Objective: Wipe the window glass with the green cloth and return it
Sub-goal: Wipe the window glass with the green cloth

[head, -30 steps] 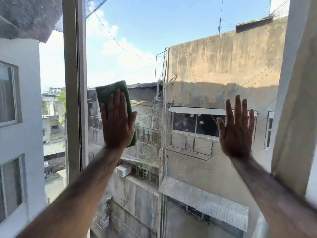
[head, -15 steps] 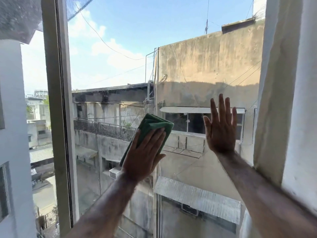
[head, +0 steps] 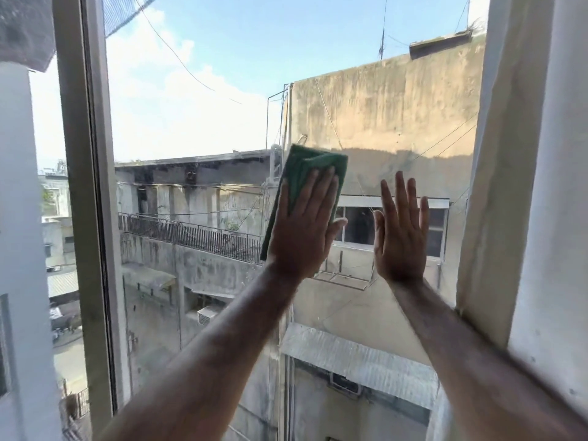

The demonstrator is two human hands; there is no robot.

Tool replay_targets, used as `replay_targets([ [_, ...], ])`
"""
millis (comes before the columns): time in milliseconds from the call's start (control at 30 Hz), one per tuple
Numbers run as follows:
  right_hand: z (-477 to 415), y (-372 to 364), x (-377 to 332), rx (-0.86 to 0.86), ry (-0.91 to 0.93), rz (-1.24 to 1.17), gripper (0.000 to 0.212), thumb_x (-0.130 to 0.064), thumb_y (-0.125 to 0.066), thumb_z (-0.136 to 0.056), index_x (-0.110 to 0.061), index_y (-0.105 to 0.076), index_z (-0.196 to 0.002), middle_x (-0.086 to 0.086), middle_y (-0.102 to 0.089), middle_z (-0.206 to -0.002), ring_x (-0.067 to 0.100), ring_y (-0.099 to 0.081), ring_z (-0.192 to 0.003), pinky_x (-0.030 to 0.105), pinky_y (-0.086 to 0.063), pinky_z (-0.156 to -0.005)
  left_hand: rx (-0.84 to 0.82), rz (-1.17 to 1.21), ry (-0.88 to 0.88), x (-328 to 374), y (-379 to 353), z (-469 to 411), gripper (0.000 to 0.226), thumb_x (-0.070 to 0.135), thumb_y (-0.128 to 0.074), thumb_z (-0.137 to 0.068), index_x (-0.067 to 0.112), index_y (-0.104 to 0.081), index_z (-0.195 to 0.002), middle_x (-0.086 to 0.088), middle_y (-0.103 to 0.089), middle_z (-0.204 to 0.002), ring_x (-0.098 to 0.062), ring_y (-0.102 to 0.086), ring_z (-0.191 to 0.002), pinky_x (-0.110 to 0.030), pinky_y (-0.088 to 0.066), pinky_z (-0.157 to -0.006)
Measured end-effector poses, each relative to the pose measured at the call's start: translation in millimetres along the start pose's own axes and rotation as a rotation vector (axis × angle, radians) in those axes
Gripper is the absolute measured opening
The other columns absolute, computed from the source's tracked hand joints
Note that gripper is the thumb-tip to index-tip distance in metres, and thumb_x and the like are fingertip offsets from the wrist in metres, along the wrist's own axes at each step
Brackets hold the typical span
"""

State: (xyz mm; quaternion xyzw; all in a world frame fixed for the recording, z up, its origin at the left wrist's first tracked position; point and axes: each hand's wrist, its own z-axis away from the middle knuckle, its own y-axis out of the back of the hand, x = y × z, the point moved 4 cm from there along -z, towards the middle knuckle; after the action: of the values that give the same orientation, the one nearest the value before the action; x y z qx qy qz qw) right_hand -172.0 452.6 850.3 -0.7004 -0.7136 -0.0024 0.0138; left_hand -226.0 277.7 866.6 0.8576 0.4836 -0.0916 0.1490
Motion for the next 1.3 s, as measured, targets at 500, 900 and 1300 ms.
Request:
replay_targets([
  [500,1,5,0,0.02,-0.036,0.004,0.051,-0.027,-0.031,-0.118,-0.018,-0.034,-0.168,0.009,-0.027,-0.178,0.026,-0.019,-0.168,0.05,-0.013,-0.137,0.079,-0.035,0.354,-18,13,-8,0.068,0.055,-0.038,-0.108,0.012,-0.032,-0.161,-0.005,-0.032,-0.169,-0.029,-0.026,-0.157,-0.067,-0.025,-0.122],
  [900,1,5,-2,0.02,-0.022,0.009,0.052,-0.025,-0.032,-0.117,-0.017,-0.033,-0.168,0.01,-0.028,-0.178,0.029,-0.021,-0.167,0.051,-0.014,-0.137,-0.178,-0.08,-0.337,9,-5,114,0.07,0.054,-0.035,-0.108,0.019,-0.013,-0.165,0.0,-0.009,-0.176,-0.024,-0.006,-0.162,-0.063,-0.02,-0.126],
  [1300,2,2,4,0.031,0.001,0.032,0.052,-0.024,-0.033,-0.117,-0.017,-0.031,-0.169,0.011,-0.027,-0.178,0.028,-0.019,-0.167,0.053,-0.016,-0.136,0.0,0.025,0.051,41,-5,5,0.065,0.049,-0.039,-0.108,0.015,-0.028,-0.162,-0.003,-0.028,-0.171,-0.028,-0.017,-0.16,-0.063,-0.024,-0.123],
])
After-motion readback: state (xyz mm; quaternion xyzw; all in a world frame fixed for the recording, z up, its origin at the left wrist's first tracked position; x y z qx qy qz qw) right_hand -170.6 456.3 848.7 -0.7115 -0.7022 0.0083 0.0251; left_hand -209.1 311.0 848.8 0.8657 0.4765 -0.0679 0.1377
